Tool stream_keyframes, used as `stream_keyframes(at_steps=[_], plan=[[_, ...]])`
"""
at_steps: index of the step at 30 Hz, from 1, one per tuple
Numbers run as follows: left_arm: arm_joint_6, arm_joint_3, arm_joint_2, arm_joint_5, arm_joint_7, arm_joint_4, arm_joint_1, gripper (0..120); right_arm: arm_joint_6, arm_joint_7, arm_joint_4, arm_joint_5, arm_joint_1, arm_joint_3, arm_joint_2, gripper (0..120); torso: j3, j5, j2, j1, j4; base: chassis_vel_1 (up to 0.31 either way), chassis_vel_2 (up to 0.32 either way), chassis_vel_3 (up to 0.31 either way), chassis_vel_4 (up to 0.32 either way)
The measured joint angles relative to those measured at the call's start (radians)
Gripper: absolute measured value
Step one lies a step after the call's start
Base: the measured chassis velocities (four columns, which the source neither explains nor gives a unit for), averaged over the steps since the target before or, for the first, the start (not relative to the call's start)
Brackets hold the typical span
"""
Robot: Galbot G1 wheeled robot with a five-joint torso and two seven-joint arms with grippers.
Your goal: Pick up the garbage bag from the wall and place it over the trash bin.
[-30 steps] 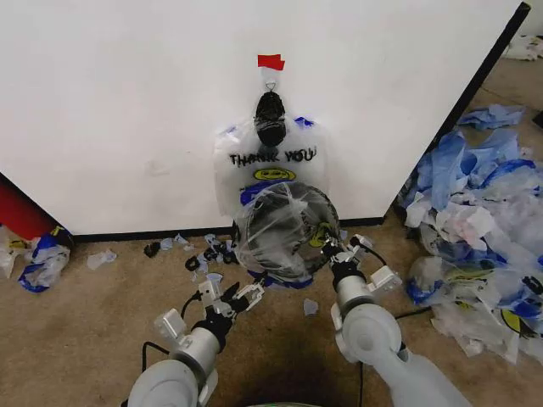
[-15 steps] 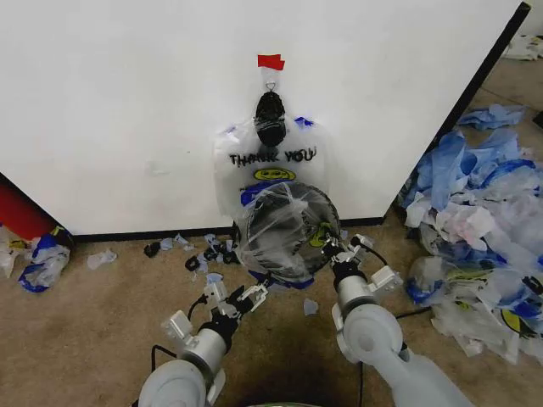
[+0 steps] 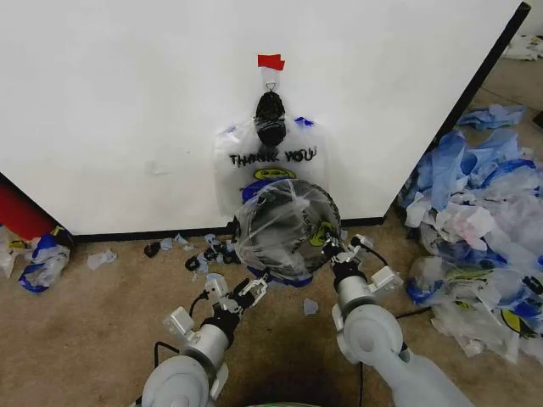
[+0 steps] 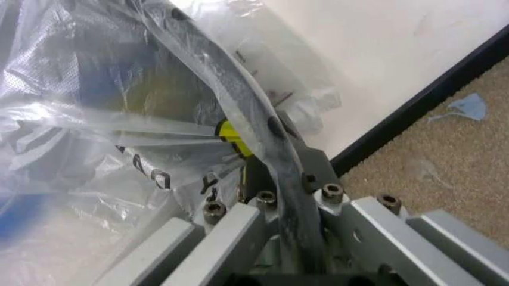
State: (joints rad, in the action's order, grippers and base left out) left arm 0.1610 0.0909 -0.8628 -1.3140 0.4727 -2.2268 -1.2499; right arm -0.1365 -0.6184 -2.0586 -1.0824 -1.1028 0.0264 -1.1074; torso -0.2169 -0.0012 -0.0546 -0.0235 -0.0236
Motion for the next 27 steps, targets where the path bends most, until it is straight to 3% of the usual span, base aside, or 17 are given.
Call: stream_keyframes(at_steps=[17, 27], plan=[[-0.001, -0.001, -0.006, 0.036, -0.005, 0.012, -0.017, 2, 0.001, 0.003, 0.004, -0.006, 0.005, -0.001, -0.001, 0, 0.0, -0.0001, 0.0, 0.0, 0.0, 0.0, 0.0, 0.0, 0.0], [-0.003, -0.007, 0.002, 0.054, -0.003, 0.016, -0.022, 0, 0.006, -0.003, -0.011, -0.045, 0.01, 0.005, -0.013, 0, 0.0, 0.0, 0.0, 0.0, 0.0001, 0.0, 0.0, 0.0, 0.0]])
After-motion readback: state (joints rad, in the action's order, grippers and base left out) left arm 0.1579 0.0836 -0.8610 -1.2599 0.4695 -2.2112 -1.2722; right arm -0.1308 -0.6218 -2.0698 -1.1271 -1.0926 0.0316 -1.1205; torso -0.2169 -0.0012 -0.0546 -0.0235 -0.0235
